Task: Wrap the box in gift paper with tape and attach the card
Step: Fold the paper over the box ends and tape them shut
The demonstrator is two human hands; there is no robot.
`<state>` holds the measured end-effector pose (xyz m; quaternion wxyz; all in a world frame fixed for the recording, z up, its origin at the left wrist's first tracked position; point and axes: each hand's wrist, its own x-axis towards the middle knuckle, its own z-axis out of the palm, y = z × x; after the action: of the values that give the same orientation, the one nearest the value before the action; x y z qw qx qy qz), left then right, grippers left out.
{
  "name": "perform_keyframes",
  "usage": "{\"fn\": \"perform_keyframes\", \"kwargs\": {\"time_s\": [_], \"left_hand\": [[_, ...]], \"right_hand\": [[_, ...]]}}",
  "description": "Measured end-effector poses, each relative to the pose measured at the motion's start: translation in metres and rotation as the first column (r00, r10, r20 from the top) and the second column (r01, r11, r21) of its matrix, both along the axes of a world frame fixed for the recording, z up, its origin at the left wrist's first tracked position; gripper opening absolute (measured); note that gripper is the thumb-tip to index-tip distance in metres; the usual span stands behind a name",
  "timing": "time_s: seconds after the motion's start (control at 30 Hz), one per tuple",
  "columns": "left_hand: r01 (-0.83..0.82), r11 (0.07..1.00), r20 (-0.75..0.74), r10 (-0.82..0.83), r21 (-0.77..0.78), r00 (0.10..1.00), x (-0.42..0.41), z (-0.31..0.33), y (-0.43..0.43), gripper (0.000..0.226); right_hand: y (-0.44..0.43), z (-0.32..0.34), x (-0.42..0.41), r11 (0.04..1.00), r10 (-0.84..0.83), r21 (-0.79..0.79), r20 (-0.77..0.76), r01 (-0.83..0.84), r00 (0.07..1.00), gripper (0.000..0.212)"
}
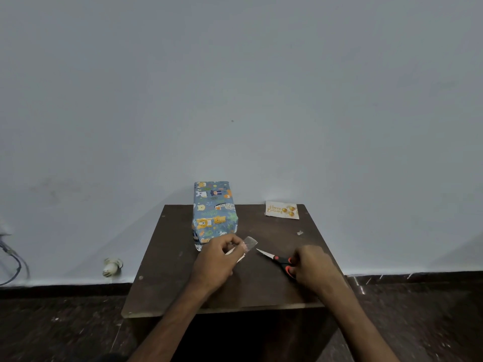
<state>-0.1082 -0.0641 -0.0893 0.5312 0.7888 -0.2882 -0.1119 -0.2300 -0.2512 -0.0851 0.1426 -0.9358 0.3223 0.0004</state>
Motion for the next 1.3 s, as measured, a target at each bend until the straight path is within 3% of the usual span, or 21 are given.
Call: {"fn": "perform_keyframes", "kwargs": {"time_s": [0.13,0.23,0.27,0.33,0.4,0.47,0.6,1.07,1.3], "left_hand": [[-0.001,1.000,0.003,0.001,0.007,1.000,-0.003,0.000,0.000,0.013],[-0.007,1.000,0.004,0.007,-0.006,1.000,-0.005,0.002,0.004,0.015],[-0.014,1.000,0.006,0.014,-0.010,1.000,-0.004,0.003,0.005,0.015],[-0.035,0.999,0.011,0.035,-0.014,0.999,-0.002,0.004,0.009,0.014],[-0.051,0.998,0.007,0.051,-0.021,0.999,0.001,0.005,0.012,0.014],[-0.053,0.998,0.006,0.053,-0.021,0.999,0.003,0.005,0.014,0.014],[-0.047,0.999,0.020,0.047,0.009,0.999,0.004,0.006,0.013,0.011],[0.055,0.998,0.035,-0.055,0.007,0.998,0.005,0.005,0.010,0.010],[0.060,0.998,0.026,-0.060,0.017,0.998,0.007,0.002,0.009,0.011]], "right_hand": [[0.019,0.001,0.006,0.985,0.035,-0.168,-0.032,-0.040,0.999,0.024],[0.018,0.010,0.004,0.984,-0.011,-0.179,-0.062,0.000,0.998,0.022],[0.015,0.013,0.002,0.993,-0.017,-0.117,-0.048,0.012,0.999,0.019],[0.003,0.016,-0.004,0.965,-0.016,0.261,0.083,-0.006,0.996,0.008],[0.004,0.024,-0.013,0.748,0.006,0.652,0.180,-0.124,0.984,0.017],[0.003,0.027,-0.022,0.642,0.086,0.748,0.149,-0.169,0.985,0.021],[0.001,0.017,-0.028,0.564,0.152,0.805,0.118,-0.184,0.981,0.059],[0.019,0.018,-0.004,0.546,0.140,0.806,0.182,-0.229,0.973,0.052],[0.023,0.018,-0.001,0.540,0.145,0.802,0.211,-0.256,0.967,0.038]]}}
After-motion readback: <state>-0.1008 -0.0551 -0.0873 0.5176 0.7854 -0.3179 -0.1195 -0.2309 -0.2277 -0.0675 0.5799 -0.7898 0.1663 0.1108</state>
